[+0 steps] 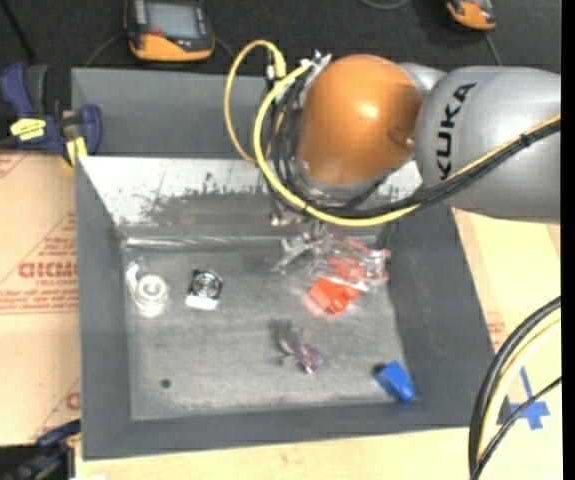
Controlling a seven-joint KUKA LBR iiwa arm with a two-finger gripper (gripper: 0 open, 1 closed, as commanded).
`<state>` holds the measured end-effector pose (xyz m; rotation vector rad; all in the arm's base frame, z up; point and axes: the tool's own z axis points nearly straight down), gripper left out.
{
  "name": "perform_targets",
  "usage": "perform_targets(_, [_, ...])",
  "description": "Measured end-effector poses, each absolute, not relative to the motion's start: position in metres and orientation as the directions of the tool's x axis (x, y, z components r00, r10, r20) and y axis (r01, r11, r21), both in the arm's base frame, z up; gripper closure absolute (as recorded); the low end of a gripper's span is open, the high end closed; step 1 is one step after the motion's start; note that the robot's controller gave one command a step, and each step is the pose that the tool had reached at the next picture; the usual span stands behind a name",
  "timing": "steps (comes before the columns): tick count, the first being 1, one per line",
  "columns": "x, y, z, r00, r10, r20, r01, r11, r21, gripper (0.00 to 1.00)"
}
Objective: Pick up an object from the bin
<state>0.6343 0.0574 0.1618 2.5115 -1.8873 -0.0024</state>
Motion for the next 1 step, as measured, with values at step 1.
perform_targets(1, [0.6378, 0.0534, 0.1796, 0.286, -0.958, 0.000, -0.958, -0.286, -0.005, 1.00])
